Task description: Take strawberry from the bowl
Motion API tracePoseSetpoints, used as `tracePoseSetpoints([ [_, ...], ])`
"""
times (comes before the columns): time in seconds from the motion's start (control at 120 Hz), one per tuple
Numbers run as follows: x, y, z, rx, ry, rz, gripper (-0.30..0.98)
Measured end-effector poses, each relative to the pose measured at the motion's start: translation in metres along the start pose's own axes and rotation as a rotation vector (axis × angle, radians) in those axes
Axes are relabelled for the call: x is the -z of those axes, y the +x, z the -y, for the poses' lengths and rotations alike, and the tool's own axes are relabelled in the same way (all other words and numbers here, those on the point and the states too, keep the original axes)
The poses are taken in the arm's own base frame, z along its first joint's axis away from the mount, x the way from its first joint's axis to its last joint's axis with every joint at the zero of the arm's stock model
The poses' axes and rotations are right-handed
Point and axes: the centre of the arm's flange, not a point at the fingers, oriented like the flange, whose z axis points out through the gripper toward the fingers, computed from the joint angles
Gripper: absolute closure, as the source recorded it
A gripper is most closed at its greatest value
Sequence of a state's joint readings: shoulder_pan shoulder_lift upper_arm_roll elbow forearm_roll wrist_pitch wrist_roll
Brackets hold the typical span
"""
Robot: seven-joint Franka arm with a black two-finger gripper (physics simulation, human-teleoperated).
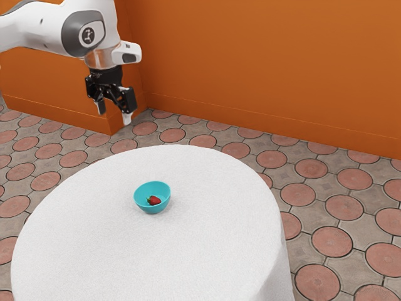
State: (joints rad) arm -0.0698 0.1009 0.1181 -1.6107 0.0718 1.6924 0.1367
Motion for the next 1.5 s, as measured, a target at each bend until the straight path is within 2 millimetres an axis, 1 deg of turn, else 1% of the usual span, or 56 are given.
tracePoseSetpoints([
  [0.233, 0.002, 0.002, -0.003, 0.002, 0.002, -0.006, 0.00],
  [0.333, -0.007, 0.004, 0.003, 0.005, 0.002, 0.008, 0.00],
  [0.4, -0.022, 0.006, 0.004, -0.023, -0.001, 0.036, 0.00],
  [0.483, -0.059, 0.004, -0.004, -0.110, -0.008, 0.074, 0.00],
  [0.558, -0.084, 0.005, -0.009, -0.202, -0.010, 0.068, 0.00],
  [0.642, -0.106, 0.012, -0.008, -0.283, -0.008, 0.058, 0.00],
  [0.692, -0.113, 0.016, -0.007, -0.324, -0.007, 0.049, 0.00],
  [0.8, -0.140, 0.026, -0.014, -0.422, -0.009, 0.059, 0.00],
  [0.9, -0.173, 0.036, -0.014, -0.492, -0.016, 0.075, 0.00],
  [0.992, -0.196, 0.043, -0.019, -0.557, -0.015, 0.078, 0.00],
  [1.067, -0.208, 0.048, -0.024, -0.613, -0.015, 0.074, 0.00],
  [1.167, -0.226, 0.052, -0.026, -0.676, -0.016, 0.076, 0.05],
  [1.233, -0.233, 0.054, -0.026, -0.710, -0.016, 0.073, 0.11],
  [1.317, -0.234, 0.057, -0.038, -0.767, -0.015, 0.058, 0.23],
  [1.367, -0.238, 0.055, -0.042, -0.792, -0.017, 0.057, 0.28],
  [1.4, -0.244, 0.051, -0.043, -0.807, -0.021, 0.060, 0.30],
  [1.5, -0.254, 0.046, -0.046, -0.844, -0.020, 0.053, 0.36],
])
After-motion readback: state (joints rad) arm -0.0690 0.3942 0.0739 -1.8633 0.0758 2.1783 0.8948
